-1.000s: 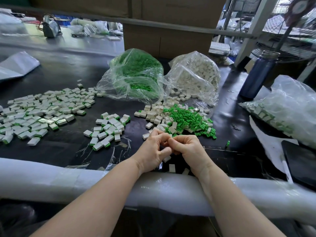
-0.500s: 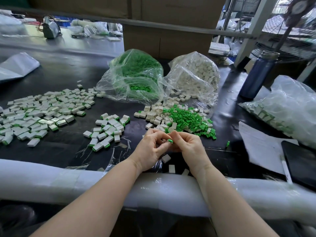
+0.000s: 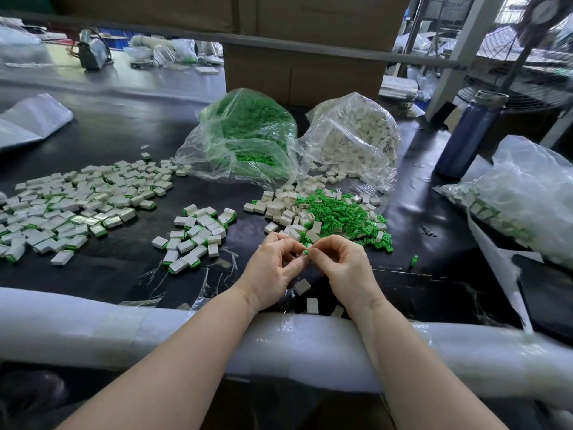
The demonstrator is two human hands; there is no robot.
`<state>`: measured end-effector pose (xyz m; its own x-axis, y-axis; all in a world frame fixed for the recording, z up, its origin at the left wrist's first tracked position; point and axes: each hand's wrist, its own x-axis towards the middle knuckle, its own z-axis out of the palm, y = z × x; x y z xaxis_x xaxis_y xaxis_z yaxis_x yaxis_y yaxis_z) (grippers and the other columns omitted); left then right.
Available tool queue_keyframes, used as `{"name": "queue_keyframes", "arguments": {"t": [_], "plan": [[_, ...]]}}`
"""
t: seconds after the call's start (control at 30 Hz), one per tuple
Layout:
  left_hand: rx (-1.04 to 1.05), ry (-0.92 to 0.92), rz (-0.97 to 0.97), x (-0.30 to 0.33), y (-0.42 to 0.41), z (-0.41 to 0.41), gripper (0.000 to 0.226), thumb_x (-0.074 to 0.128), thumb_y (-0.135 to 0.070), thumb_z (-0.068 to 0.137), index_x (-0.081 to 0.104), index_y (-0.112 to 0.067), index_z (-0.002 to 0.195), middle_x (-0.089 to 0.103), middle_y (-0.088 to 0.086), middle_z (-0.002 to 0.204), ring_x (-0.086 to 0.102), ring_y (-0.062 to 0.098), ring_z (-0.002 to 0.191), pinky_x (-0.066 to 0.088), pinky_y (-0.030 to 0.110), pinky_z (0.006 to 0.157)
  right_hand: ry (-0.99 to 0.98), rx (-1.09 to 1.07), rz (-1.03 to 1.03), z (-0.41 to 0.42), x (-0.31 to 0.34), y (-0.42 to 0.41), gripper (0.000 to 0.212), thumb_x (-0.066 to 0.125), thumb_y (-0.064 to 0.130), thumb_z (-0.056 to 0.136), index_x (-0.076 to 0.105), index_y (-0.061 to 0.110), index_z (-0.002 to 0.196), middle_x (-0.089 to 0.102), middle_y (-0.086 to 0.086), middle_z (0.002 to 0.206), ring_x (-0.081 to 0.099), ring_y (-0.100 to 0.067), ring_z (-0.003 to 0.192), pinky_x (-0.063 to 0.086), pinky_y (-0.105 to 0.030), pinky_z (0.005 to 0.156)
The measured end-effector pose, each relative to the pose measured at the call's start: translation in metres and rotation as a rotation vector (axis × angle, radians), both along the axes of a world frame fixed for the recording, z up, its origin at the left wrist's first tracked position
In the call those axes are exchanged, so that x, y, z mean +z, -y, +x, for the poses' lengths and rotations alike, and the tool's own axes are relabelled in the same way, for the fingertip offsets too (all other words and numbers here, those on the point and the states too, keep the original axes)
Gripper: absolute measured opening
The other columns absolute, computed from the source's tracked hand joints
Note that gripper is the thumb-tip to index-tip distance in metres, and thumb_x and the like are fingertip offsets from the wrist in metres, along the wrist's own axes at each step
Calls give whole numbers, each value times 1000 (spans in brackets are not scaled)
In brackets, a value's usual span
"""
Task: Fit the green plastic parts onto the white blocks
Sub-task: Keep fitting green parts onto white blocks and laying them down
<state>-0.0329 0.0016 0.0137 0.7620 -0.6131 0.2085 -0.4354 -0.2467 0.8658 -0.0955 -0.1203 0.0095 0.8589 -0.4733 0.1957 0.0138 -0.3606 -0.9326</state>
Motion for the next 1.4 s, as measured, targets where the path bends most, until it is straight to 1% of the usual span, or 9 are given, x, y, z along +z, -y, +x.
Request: {"name": "queue_keyframes", "arguments": {"t": [0.2,0.3,0.47,0.57,0.67,0.87,1.1,1.27,1.4], "plan": [[295,125,-69,-5,-5,7,21,62,-12,87,66,-9,107,66,5,95,62,16,83,53,27,81,17,-59,29,-3,0,2,18,68,13,82,63,24,69,60,8,63,50,-1,56,44,-19,56],[519,104,-131,-7,-9,15,23,60,-9,88,65,-10,110,67,9,96,64,17,80,55,27,78,6,-92,20,-3,0,3,19,70,12,81,63,23,67,57,8,58,46,0,50,41,-17,52],[709,68,-83,-10,-15,25,27,55,-3,90,64,-8,115,51,13,116,54,17,87,37,14,83,-5,-200,-30,-2,-3,6,16,70,12,80,64,20,68,59,6,61,50,-4,55,43,-14,55],[706,44,30,-13,-15,25,34,53,-4,90,57,-4,124,39,13,128,46,17,95,28,10,84,-19,-288,-49,-1,-5,9,15,69,12,81,64,18,68,60,5,64,52,-5,60,42,-12,56],[661,54,166,-14,-13,25,36,52,-6,91,53,1,127,34,14,135,41,26,120,29,21,98,-55,-361,-74,-1,-6,13,14,68,14,82,63,18,70,61,3,68,55,-10,67,41,-20,63],[607,98,316,-13,-11,22,40,51,-14,93,49,0,130,28,16,144,23,30,134,18,30,111,-153,-388,-129,1,-10,16,9,63,10,86,65,15,79,65,-6,86,57,-17,79,42,-23,73],[577,149,352,-16,-10,22,32,55,-22,92,62,-5,118,34,13,140,26,28,132,12,26,106,-303,-390,-310,5,-11,13,14,63,23,88,65,11,94,61,-8,104,55,-22,97,36,-24,76],[595,145,316,-18,-10,22,22,62,-23,88,68,-8,103,41,10,127,31,26,122,21,24,101,-352,-390,-404,6,-8,9,21,63,24,87,61,11,103,58,-6,107,52,-23,103,38,-28,84],[613,137,265,-16,-11,21,13,67,-19,84,67,-10,94,47,9,114,36,27,114,31,28,98,-317,-376,-388,4,-7,9,16,64,16,86,61,13,102,63,-2,99,56,-21,95,39,-25,76]]}}
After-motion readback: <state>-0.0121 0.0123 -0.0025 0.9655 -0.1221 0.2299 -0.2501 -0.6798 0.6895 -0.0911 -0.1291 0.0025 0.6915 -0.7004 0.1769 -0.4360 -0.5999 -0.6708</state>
